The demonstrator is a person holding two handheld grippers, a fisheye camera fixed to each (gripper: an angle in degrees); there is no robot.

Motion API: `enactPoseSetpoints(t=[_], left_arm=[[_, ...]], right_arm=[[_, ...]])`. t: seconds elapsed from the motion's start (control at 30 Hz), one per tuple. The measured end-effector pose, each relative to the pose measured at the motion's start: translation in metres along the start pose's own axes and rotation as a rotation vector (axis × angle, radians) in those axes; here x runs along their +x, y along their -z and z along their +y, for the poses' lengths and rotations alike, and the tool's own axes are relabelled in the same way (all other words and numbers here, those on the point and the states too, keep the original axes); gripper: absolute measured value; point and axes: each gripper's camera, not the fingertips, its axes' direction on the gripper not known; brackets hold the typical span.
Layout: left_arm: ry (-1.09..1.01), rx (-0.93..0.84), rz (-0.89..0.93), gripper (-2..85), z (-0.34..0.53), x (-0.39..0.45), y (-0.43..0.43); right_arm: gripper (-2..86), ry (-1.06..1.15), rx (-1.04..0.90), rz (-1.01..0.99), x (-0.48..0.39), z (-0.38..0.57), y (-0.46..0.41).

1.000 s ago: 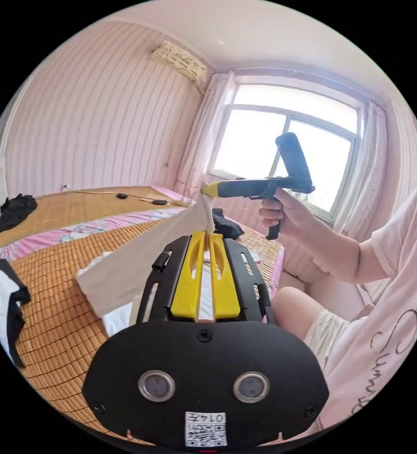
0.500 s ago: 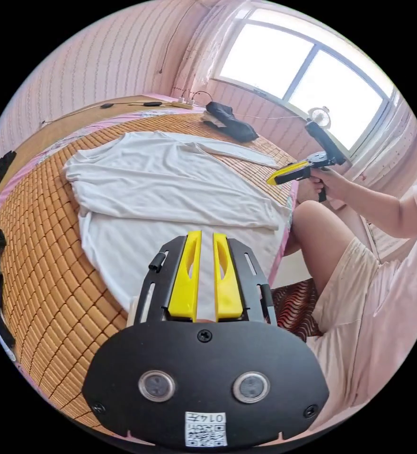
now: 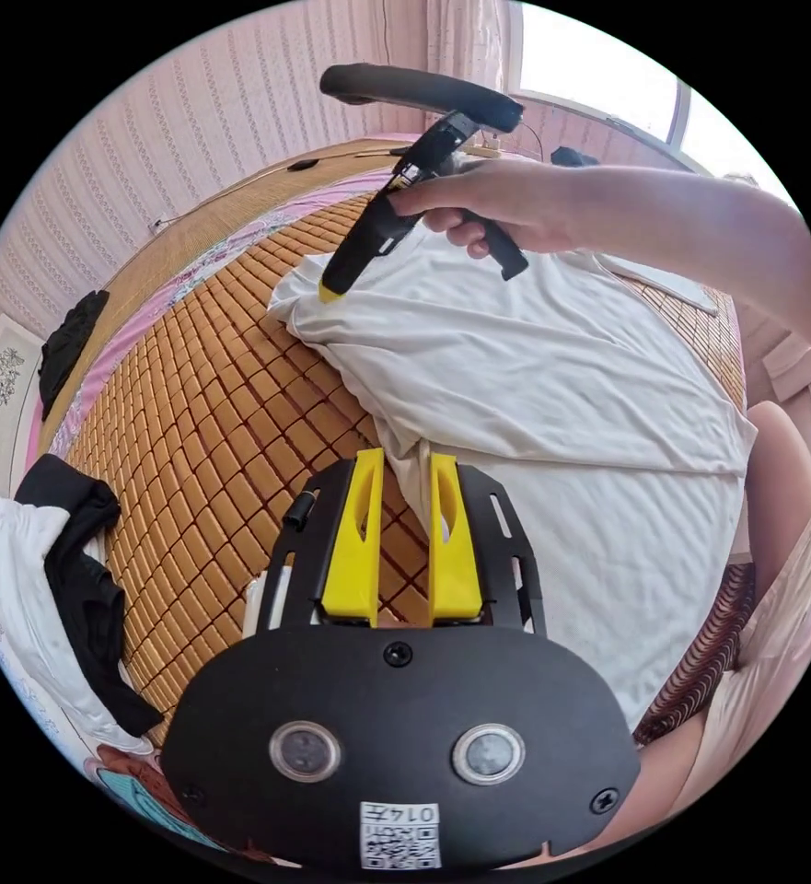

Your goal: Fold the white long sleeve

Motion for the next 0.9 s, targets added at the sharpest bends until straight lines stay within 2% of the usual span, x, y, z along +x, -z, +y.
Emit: enactPoseSetpoints(t=[0.1, 0.33, 0.5, 0.63, 0.77, 0.83, 0.9], left_arm=[[0.027, 0.014, 0.073, 1.0, -0.007, -0.009, -0.007], [0.183, 0.084, 0.110, -0.8, 0.005, -0.040, 0.004], [0.416, 0.068, 0.170, -0.7, 0.015, -0.074, -0.016], [0.454, 0.100, 0.183, 0.3, 0.019, -0.078, -0.018], [0.433, 0.102, 0.053, 5.2, 0.018, -0.069, 0.003], [0.359, 0.100, -0.052, 5.2, 0.014, -0.047, 0.020], [0.251, 0.129, -0.020, 4.4, 0.009, -0.008, 0.035]], right_arm=[[0.0, 0.072, -0.009, 0.051, -0.003, -0.010, -0.003], [-0.7, 0.079, 0.090, -0.036, 0.000, -0.043, 0.016], [1.2, 0.119, -0.020, 0.071, -0.015, -0.055, -0.017], [6.2, 0.093, 0.047, 0.102, 0.003, -0.038, 0.016], [5.5, 0.062, 0.226, 0.074, 0.019, 0.044, 0.096], [1.9, 0.098, 0.232, 0.083, 0.005, 0.108, 0.120], [0.1, 0.061, 0.193, 0.111, -0.011, 0.209, 0.130]])
